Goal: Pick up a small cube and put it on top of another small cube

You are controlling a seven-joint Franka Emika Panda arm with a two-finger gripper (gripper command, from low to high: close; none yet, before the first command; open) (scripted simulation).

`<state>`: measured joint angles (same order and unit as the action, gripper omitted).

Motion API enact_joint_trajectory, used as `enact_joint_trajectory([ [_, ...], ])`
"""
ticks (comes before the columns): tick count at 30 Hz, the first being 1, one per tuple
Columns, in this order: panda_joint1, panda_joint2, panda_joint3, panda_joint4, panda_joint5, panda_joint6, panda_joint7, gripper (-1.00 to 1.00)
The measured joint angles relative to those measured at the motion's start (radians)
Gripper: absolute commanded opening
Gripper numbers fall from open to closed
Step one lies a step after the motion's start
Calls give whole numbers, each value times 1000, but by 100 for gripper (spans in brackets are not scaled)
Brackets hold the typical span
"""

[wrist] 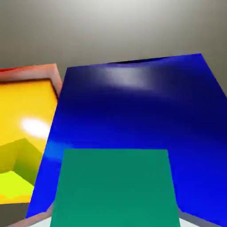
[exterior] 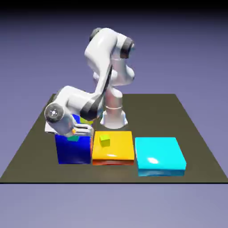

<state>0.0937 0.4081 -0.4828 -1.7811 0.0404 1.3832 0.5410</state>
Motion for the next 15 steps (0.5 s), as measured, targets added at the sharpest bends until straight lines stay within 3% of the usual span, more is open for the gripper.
enact_joint_trajectory([
  [7, -141, -235, 155, -65, -17, -192, 197, -100],
  [14, -133, -293, 158, -282, -25, -30, 210, -100],
  [15, -133, -294, 158, -285, -25, -28, 211, 100],
])
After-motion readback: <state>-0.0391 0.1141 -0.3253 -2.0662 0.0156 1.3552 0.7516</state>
